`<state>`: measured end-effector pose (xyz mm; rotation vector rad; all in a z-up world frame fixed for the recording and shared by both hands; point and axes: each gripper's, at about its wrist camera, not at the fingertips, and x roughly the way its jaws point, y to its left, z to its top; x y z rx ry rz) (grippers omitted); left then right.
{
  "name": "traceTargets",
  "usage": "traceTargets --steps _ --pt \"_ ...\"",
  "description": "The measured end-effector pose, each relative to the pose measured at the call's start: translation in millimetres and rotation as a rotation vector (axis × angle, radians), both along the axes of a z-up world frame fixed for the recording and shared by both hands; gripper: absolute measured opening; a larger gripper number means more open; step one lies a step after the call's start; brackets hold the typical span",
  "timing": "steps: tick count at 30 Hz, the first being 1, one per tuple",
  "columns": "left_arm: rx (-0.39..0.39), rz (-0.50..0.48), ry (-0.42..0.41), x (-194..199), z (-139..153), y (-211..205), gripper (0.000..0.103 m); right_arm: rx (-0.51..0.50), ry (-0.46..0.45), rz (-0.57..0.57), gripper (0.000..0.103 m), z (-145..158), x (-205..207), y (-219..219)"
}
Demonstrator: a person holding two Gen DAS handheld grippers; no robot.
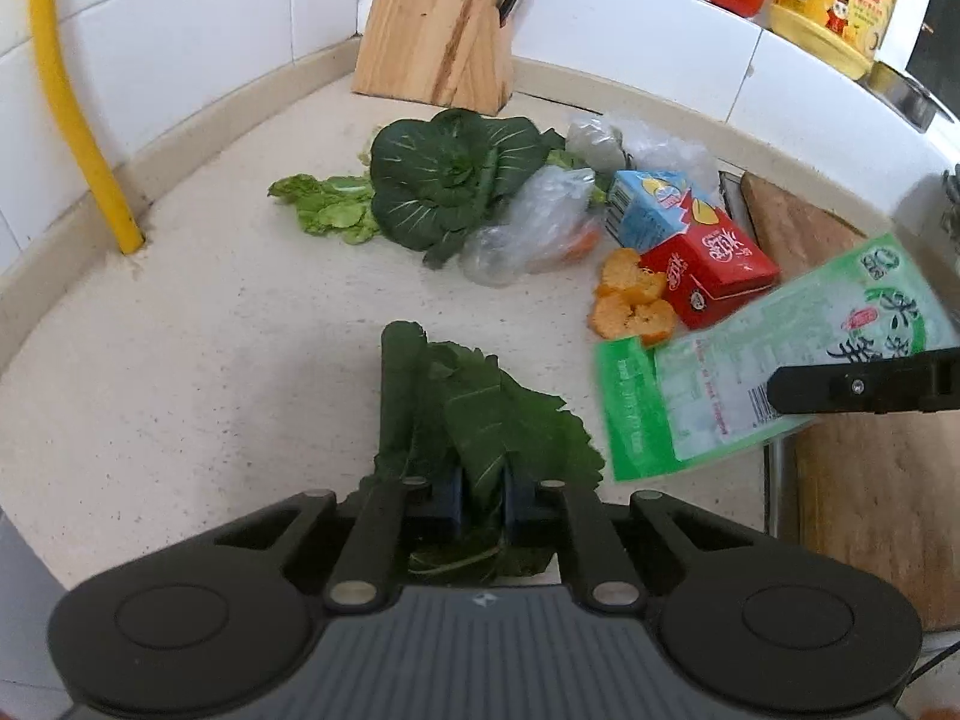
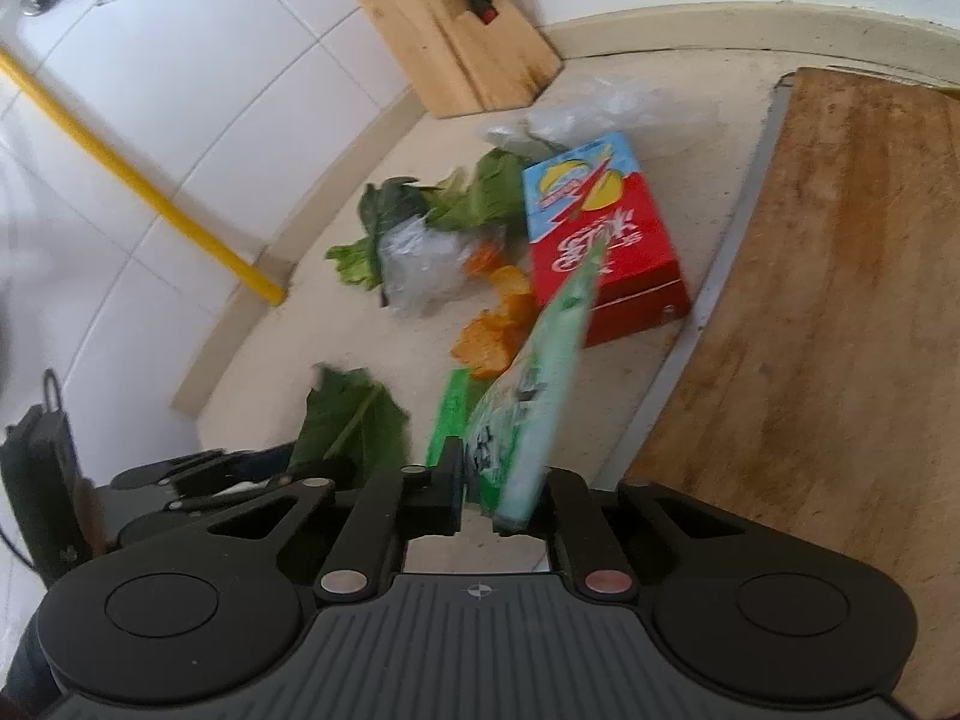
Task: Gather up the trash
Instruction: 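Carry the leaf with the left tool while the right tool carries the package over the bin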
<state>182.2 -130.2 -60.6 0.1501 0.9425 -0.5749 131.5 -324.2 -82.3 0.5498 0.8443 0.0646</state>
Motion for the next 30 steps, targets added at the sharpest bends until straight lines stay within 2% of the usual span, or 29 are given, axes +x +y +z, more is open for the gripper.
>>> traceTargets --steps 8,20,30 --pt "0.001 -0.002 -0.03 -16 14 -9 0.006 0.023 -0.039 0.038 0.008 8 -1 4" --pt "0.0 0.014 -0.061 -31 21 -7 0.006 0.067 -0.021 0.073 0.008 -3 1 7" --pt "-0.073 0.019 -0.094 -44 36 15 0.006 0.055 -0.042 0.07 0.008 11 -14 24"
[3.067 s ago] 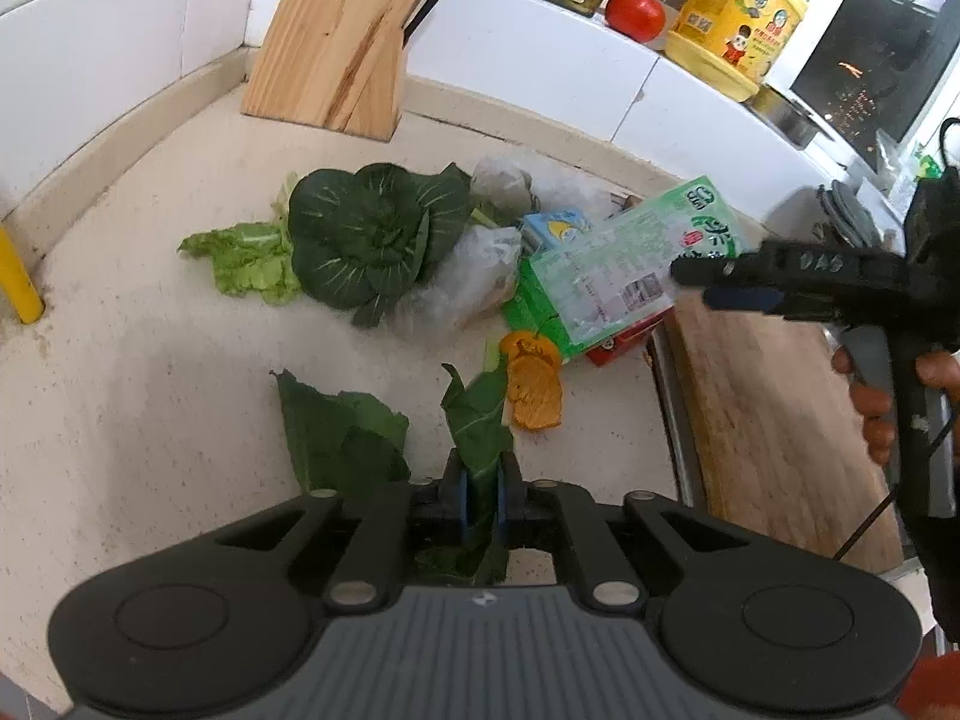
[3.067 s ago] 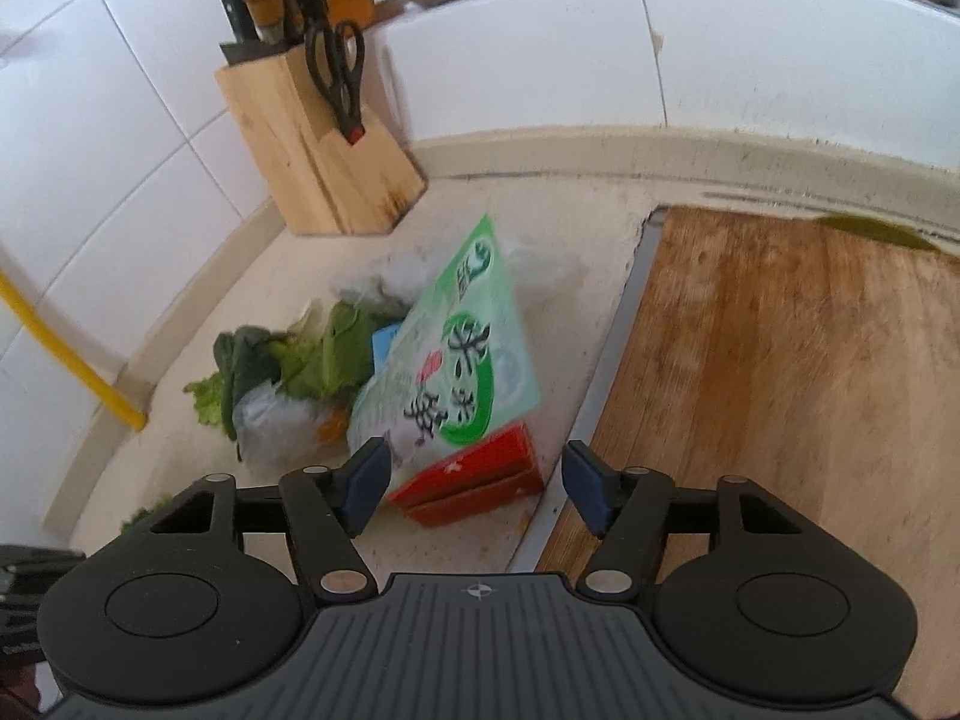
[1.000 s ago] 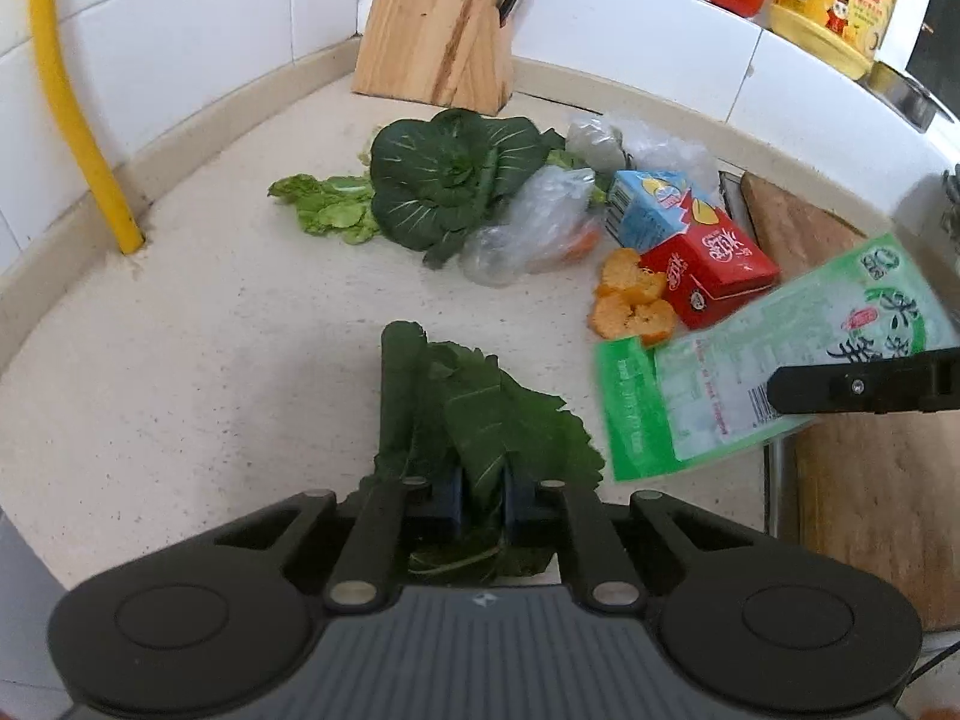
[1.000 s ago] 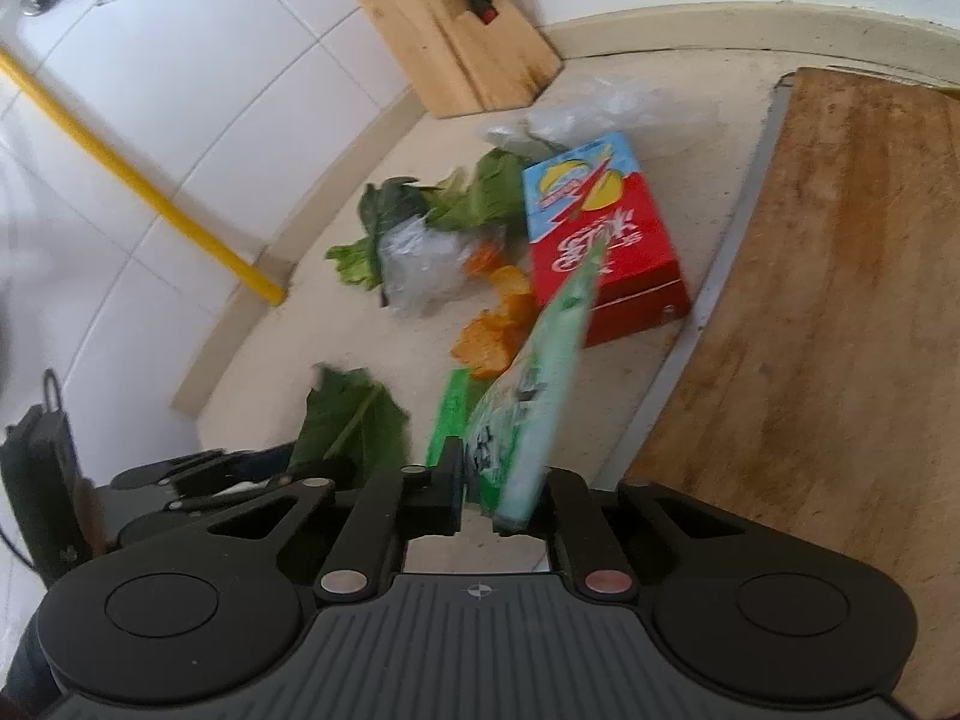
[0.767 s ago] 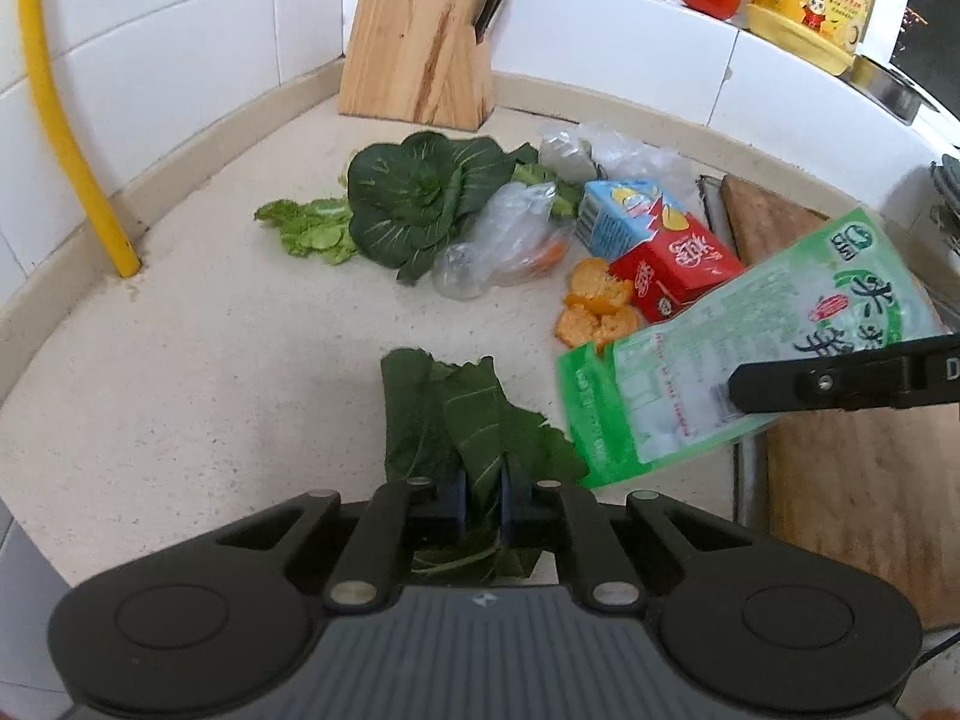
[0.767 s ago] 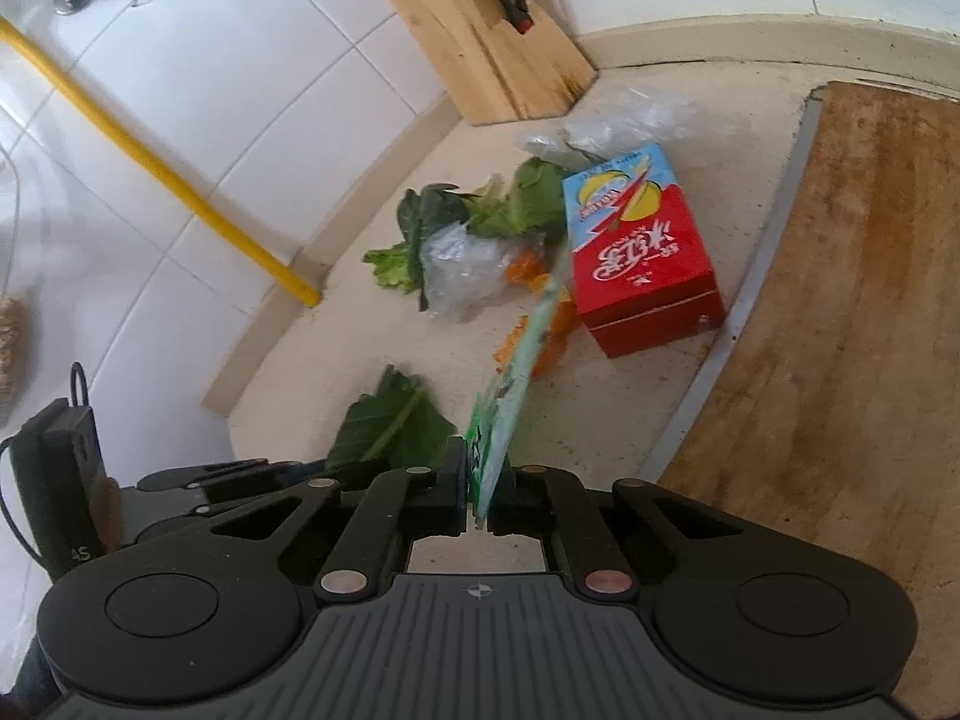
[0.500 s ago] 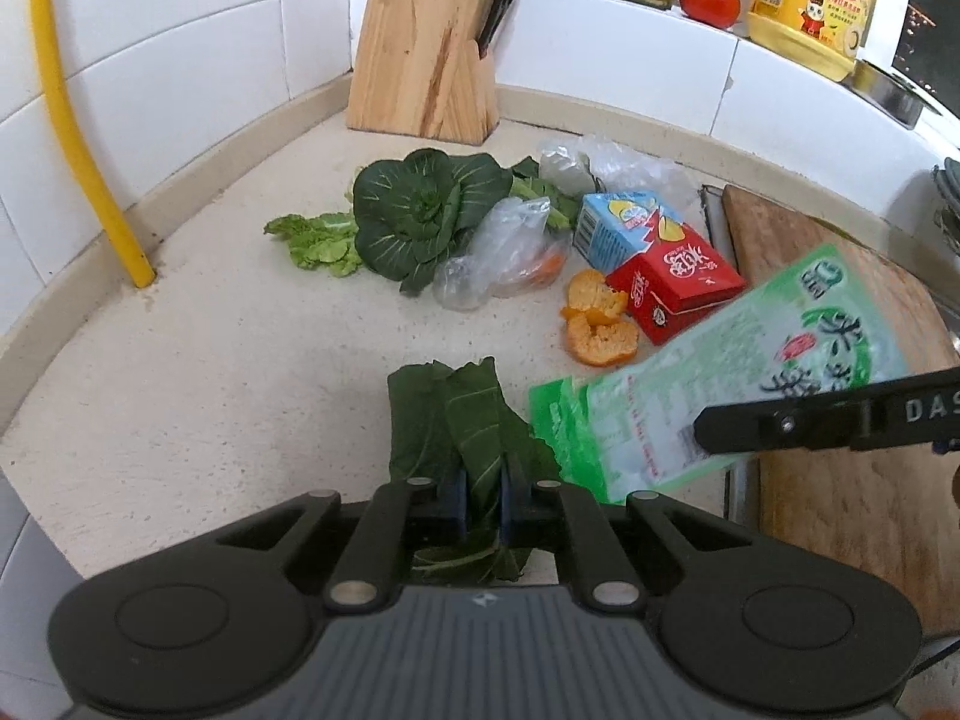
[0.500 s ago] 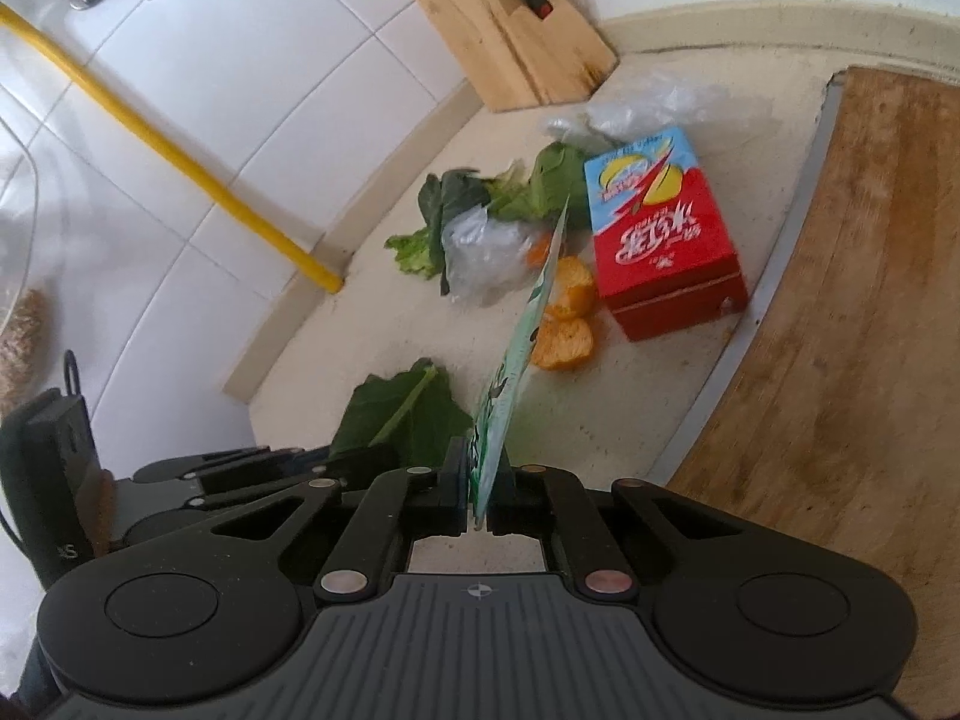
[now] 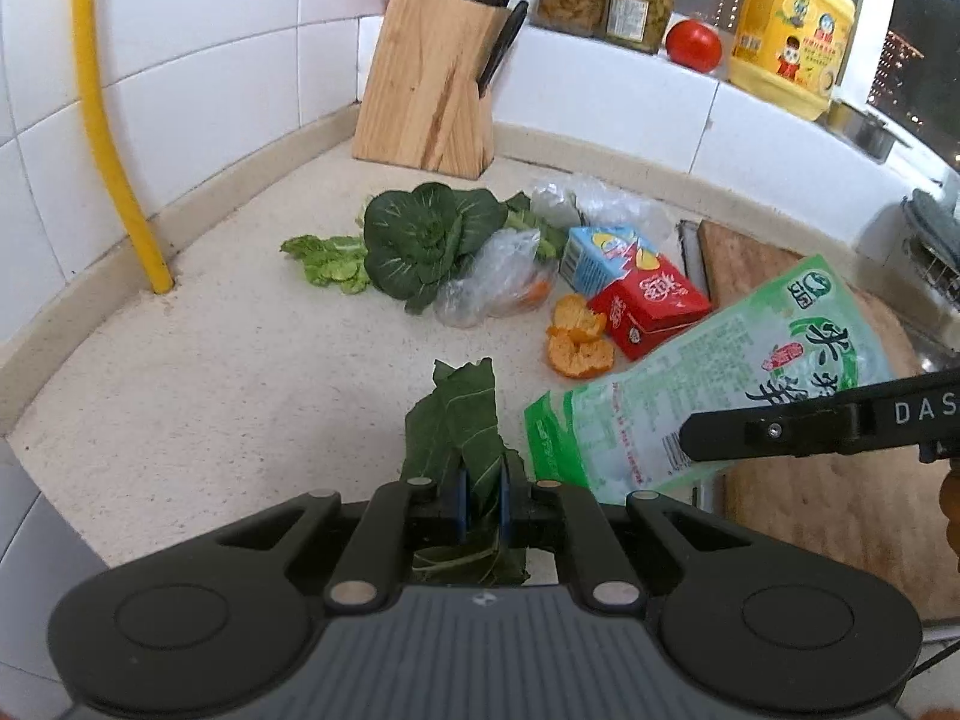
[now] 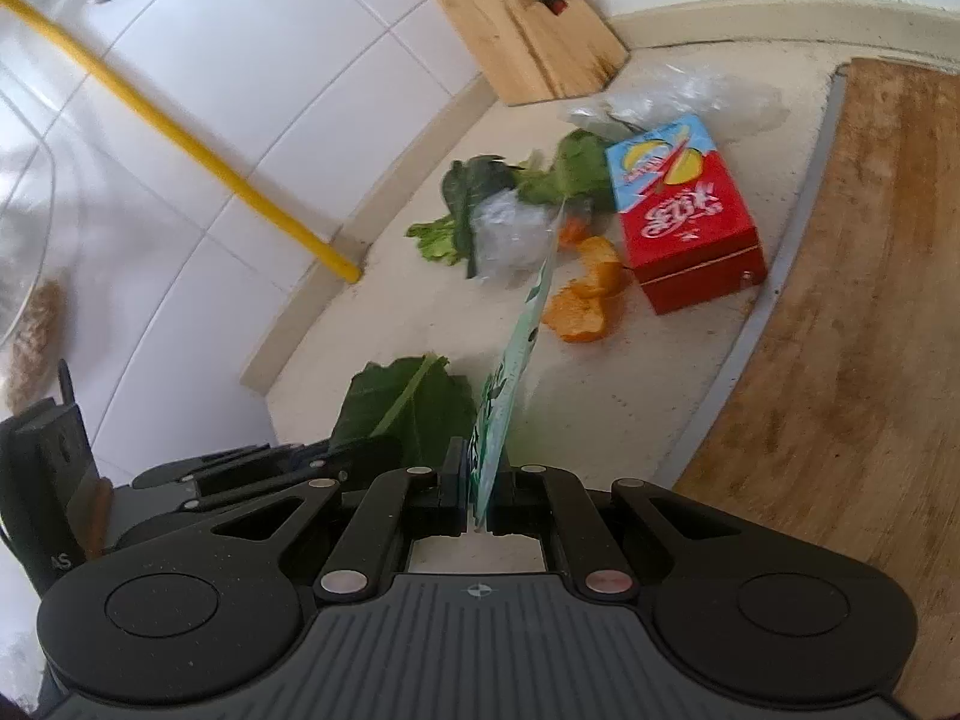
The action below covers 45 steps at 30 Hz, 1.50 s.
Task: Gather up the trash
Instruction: 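Carry the leaf with the left tool while the right tool carries the package over the bin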
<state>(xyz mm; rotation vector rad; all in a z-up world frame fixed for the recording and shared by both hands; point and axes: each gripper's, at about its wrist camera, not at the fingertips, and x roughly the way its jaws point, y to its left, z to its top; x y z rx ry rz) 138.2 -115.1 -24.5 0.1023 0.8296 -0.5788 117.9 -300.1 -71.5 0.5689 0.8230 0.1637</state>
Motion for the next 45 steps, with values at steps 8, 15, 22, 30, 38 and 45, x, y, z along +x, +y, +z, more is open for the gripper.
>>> traceTargets --steps 8,15,22,30,38,45 --pt "-0.021 0.01 -0.043 -9 14 16 0.006 -0.008 -0.046 0.018 0.008 16 -4 17" --pt "-0.032 0.033 -0.055 -15 18 36 0.006 -0.01 -0.056 0.049 0.008 20 -2 36" --pt "-0.042 0.047 -0.066 -22 20 53 0.006 -0.023 -0.056 0.074 0.008 21 -1 53" --pt "-0.047 0.093 -0.084 -30 23 81 0.006 -0.039 -0.061 0.125 0.008 23 2 81" --pt "-0.037 0.204 -0.079 -43 22 128 0.006 -0.037 -0.052 0.233 0.008 21 14 123" --pt "-0.027 0.318 -0.062 -56 15 174 0.006 -0.036 -0.027 0.36 0.008 15 27 172"
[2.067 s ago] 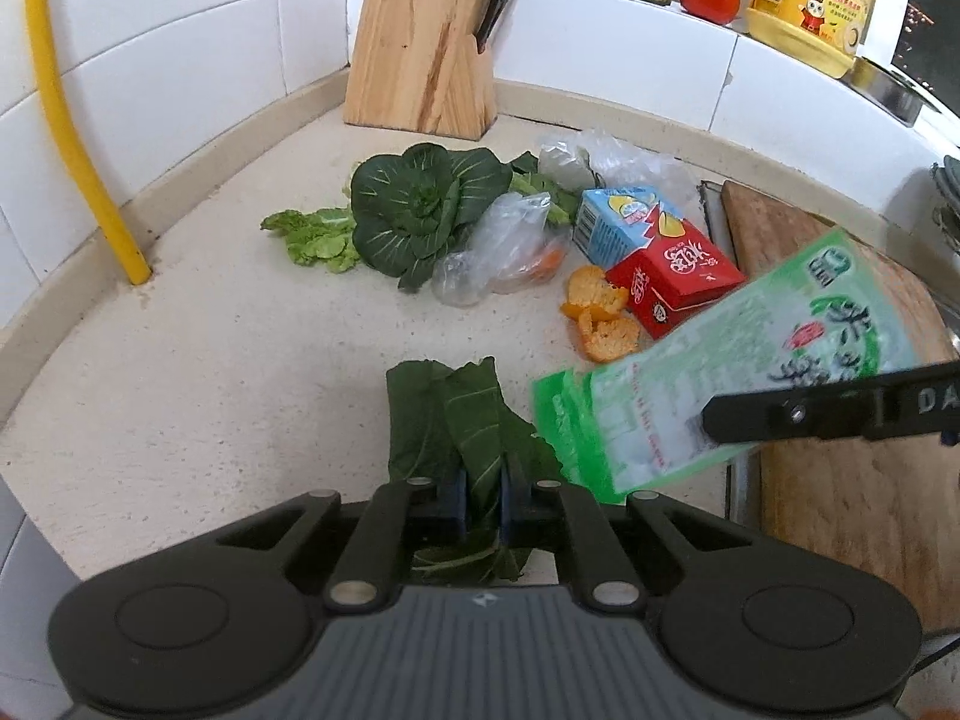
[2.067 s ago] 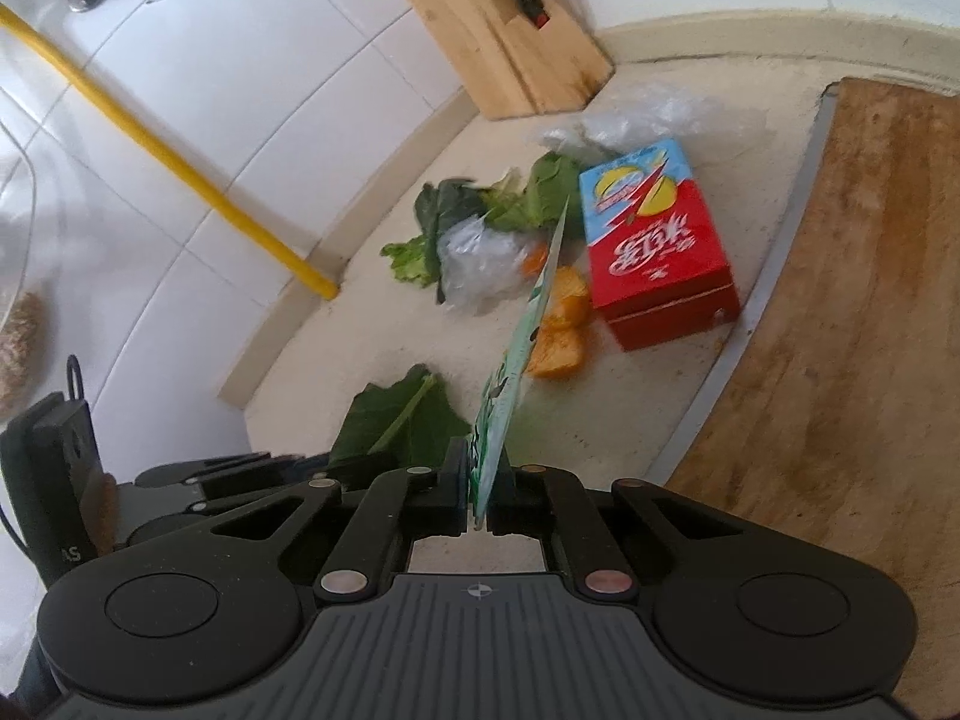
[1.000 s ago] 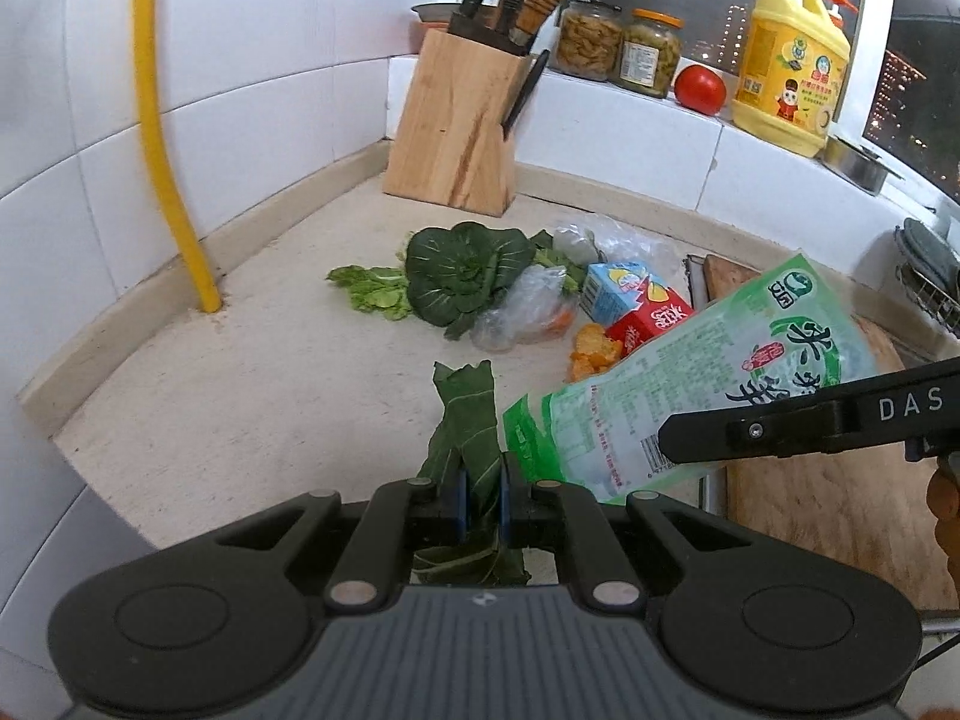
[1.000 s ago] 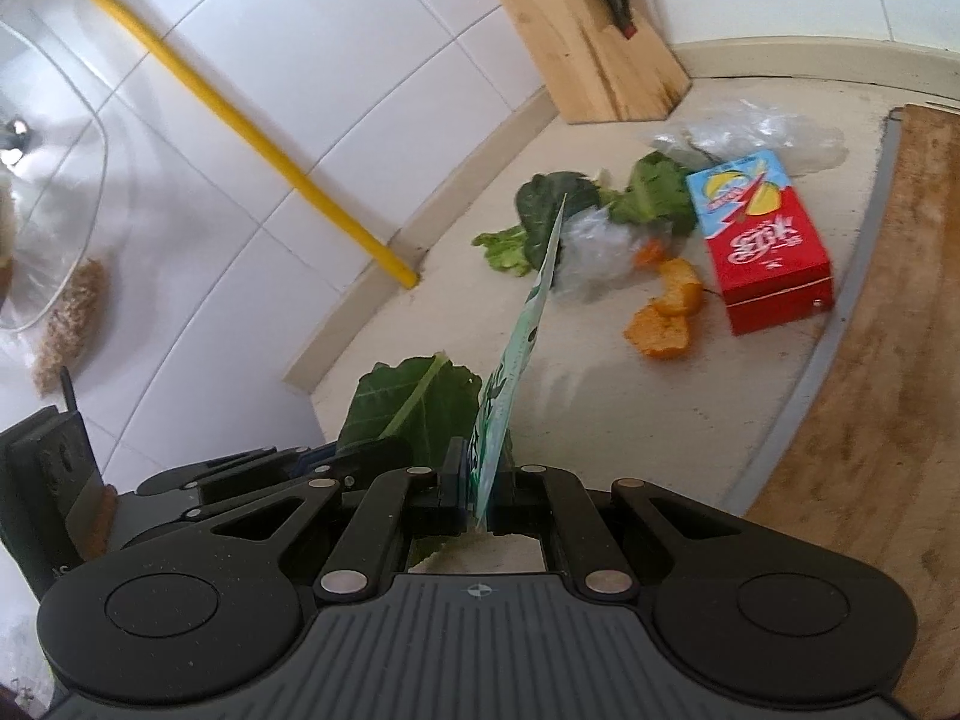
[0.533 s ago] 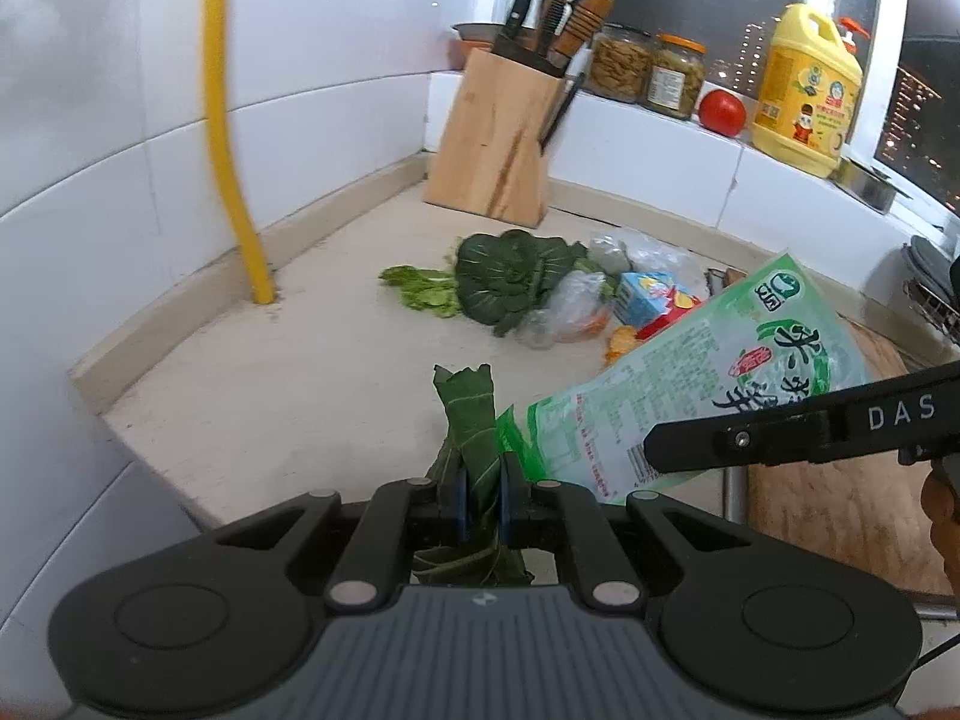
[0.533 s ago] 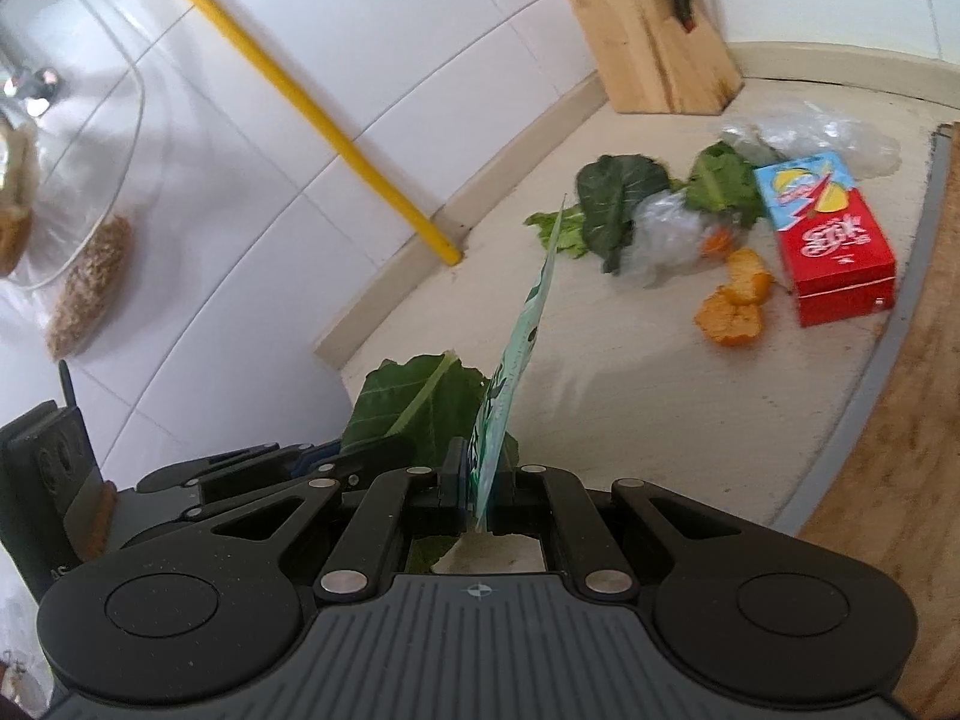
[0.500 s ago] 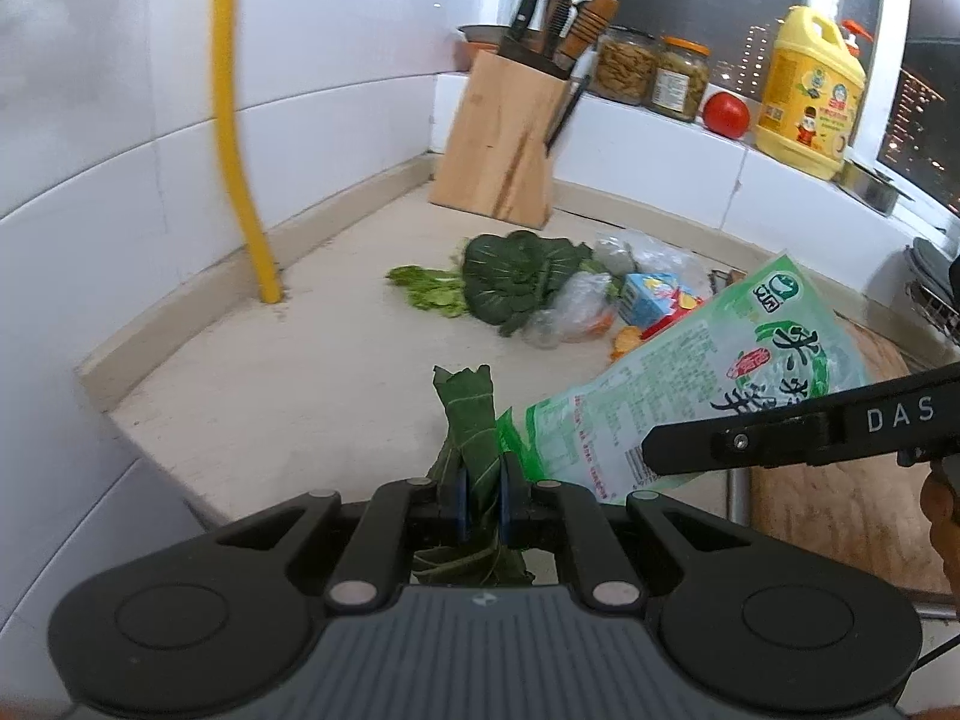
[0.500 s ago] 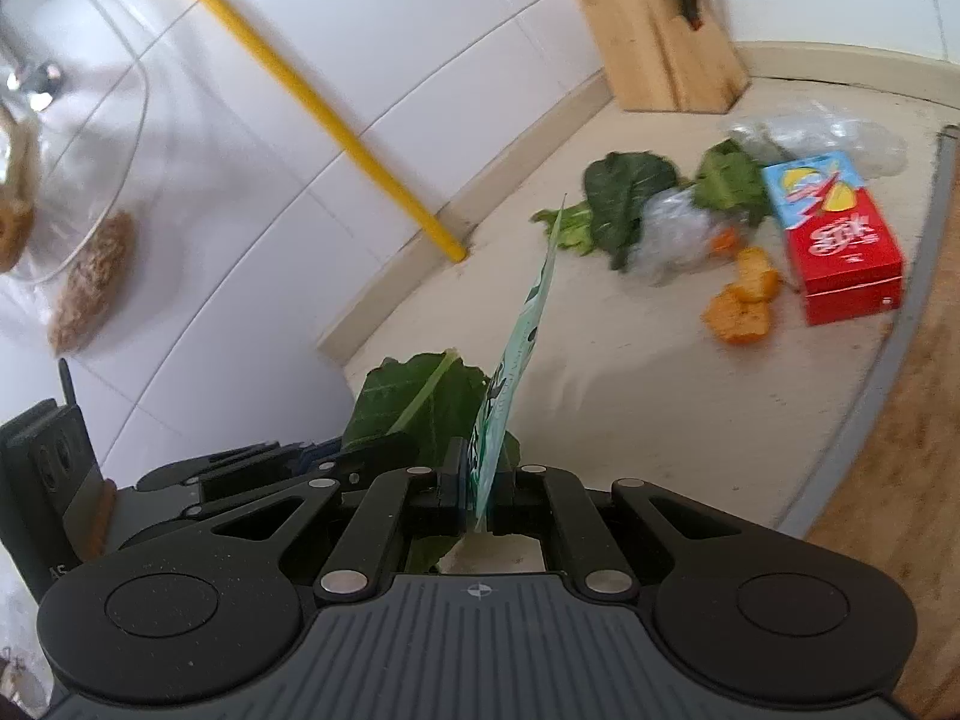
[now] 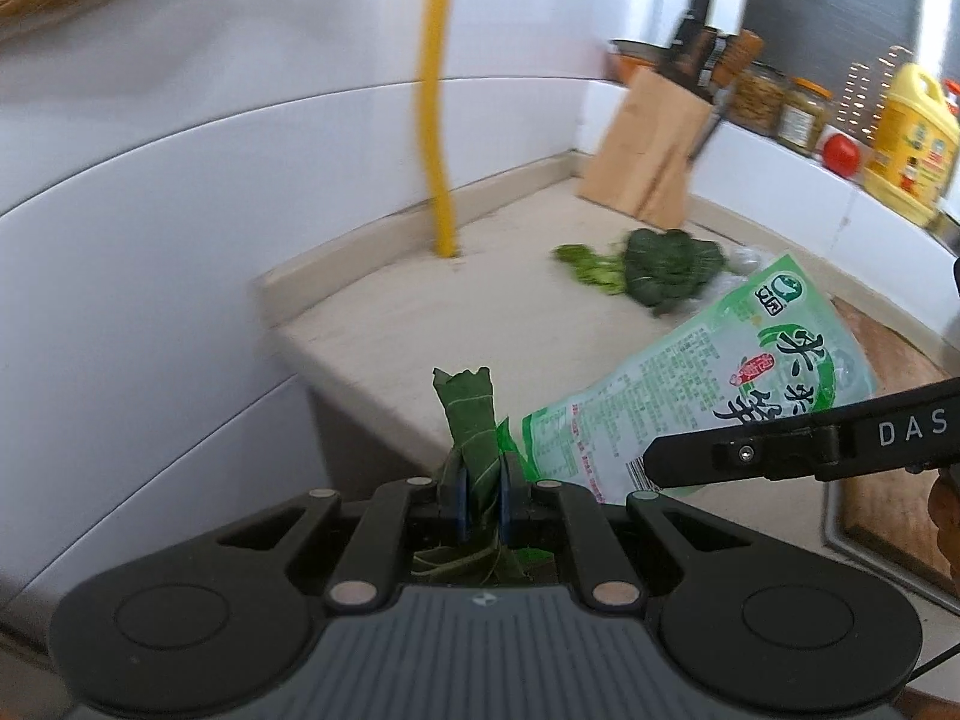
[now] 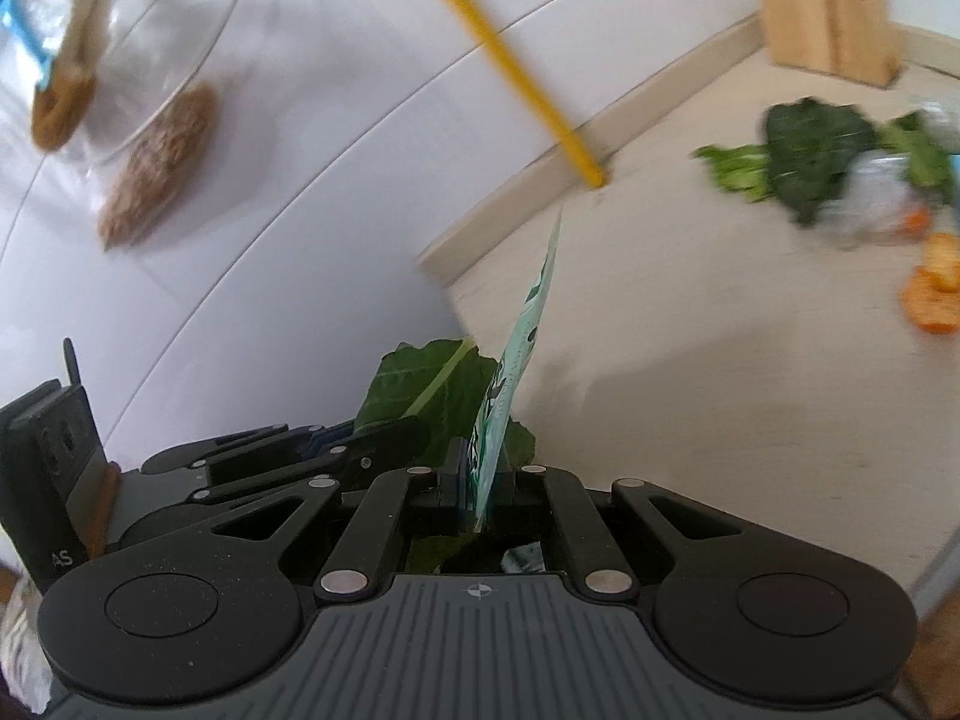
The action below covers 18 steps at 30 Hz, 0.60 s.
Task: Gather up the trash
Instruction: 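Carry the leaf with the left tool while the right tool carries the package over the bin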
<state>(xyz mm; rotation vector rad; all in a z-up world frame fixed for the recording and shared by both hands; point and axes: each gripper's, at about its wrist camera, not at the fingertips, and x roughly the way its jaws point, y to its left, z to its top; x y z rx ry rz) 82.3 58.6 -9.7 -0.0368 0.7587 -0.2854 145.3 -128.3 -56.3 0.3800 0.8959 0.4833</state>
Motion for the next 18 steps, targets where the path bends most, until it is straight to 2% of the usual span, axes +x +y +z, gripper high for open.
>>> traceTargets --steps 9,18 --pt "0.011 0.098 0.027 -13 -12 41 0.006 -0.022 0.033 0.128 0.008 -10 14 53" --pt "0.036 0.169 0.098 -10 -38 76 0.006 -0.076 0.077 0.189 0.009 -32 27 93"
